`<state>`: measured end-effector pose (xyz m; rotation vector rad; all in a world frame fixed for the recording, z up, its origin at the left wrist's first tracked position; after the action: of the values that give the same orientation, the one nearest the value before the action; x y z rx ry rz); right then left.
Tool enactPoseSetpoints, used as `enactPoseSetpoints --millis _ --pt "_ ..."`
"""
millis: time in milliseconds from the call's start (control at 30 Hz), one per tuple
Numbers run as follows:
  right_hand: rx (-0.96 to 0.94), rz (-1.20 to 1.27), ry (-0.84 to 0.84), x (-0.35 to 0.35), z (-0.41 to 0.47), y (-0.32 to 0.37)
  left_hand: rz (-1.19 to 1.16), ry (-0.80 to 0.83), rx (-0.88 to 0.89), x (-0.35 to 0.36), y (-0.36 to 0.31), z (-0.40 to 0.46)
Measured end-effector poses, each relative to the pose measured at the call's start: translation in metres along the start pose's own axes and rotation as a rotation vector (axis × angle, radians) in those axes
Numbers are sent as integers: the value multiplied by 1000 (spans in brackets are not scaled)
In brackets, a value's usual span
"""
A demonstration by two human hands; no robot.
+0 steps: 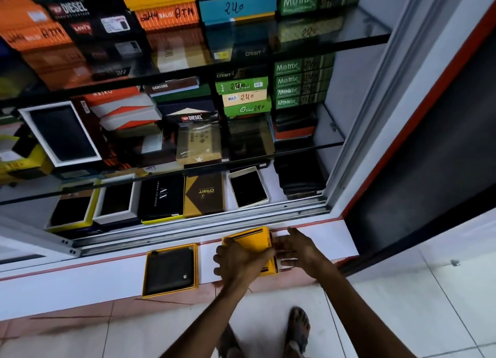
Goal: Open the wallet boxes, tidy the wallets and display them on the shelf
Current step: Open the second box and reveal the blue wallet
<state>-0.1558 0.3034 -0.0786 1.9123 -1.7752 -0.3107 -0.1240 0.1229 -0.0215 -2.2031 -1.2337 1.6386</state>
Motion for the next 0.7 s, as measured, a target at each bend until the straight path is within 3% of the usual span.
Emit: enactPoseSetpoints --millis 133,300,467,700 --pt "-126 -146 -163 -8 -1 8 -580 37 15 -20 27 4" --pt "-393 -498 -475 -5 -23 32 -843 -172 -39 -67 78 -8" --pt "-484 -491 -578 -23 -46 43 -839 -276 -85 -81 110 -21" --pt "-476 -465 -505 -15 -52 49 -758 -87 -187 -36 103 -12"
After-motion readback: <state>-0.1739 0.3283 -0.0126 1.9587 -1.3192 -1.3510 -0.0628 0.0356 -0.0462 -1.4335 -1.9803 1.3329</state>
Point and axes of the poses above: each hand's wrist, its own z-axis towards the middle knuckle, its own x-axis out of the palm, y = z × x, the point moved 9 cm from there along z, towards the middle knuckle, and after that the axes turned 10 degrees about x, right-handed, at the moved point
